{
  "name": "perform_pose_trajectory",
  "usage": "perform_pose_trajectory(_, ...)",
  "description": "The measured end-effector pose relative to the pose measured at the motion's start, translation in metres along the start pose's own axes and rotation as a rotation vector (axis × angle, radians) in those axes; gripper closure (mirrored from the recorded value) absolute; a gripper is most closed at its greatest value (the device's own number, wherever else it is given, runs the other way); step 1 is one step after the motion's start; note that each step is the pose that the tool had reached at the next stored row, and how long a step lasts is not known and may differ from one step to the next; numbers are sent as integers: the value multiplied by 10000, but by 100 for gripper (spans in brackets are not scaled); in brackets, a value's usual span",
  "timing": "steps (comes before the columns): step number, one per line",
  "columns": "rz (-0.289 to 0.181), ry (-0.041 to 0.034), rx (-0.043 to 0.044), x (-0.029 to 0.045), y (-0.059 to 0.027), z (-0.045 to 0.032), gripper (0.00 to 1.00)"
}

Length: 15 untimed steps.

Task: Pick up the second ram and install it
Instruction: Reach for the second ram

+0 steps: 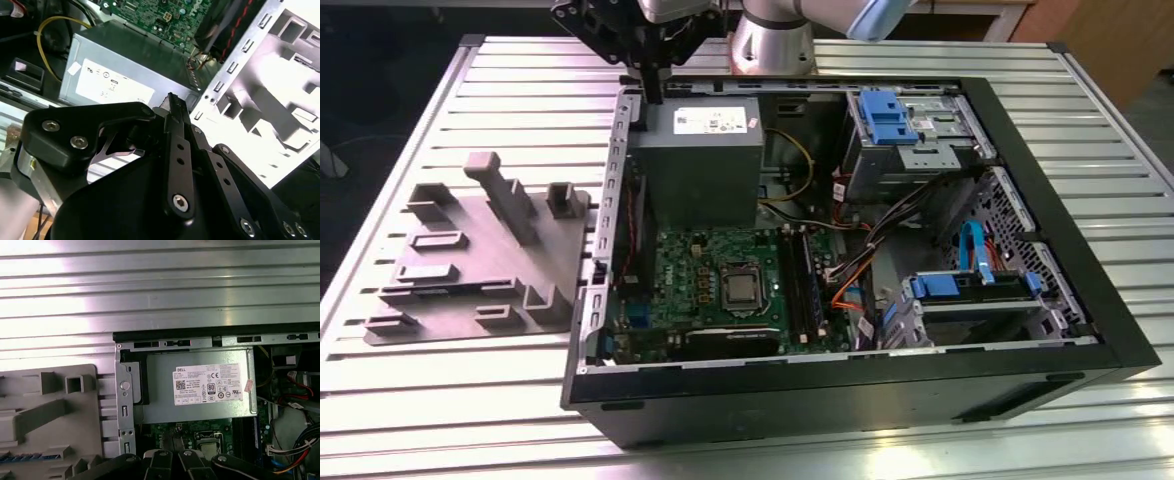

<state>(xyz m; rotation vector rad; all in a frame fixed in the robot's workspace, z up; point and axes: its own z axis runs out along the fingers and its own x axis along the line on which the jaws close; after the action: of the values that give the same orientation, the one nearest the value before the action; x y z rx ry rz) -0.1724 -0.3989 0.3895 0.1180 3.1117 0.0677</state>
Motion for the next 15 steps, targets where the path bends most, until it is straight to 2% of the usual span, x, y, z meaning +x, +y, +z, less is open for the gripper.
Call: perform_pose_trajectory(15,-1,0,0,235,-19,19,90)
